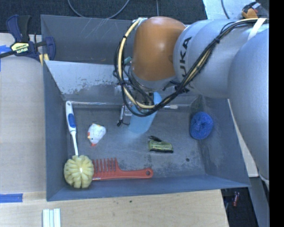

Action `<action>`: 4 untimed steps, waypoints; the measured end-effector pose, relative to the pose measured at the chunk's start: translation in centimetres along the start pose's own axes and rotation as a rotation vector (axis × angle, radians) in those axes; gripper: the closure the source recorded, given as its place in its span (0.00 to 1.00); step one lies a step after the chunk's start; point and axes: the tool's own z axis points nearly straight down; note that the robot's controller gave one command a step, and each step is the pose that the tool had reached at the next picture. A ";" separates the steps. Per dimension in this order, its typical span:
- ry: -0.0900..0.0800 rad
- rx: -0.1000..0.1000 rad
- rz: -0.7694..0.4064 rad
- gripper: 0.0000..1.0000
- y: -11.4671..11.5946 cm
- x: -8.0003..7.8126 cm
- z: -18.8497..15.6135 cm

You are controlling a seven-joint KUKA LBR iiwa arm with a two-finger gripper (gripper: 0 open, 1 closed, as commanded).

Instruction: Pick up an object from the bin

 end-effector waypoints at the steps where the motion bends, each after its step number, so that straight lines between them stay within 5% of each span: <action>1: 0.013 -0.010 -0.196 0.00 6.2 2.3 5.2; 2: -0.006 -0.001 0.008 0.00 0.5 -0.7 0.6; 3: 0.019 -0.009 0.050 0.00 1.8 0.8 5.5; 4: -0.018 -0.005 0.087 0.00 -1.3 1.4 -3.0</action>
Offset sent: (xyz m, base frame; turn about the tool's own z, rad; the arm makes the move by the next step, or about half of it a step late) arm 0.0040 0.0088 -0.0090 0.0031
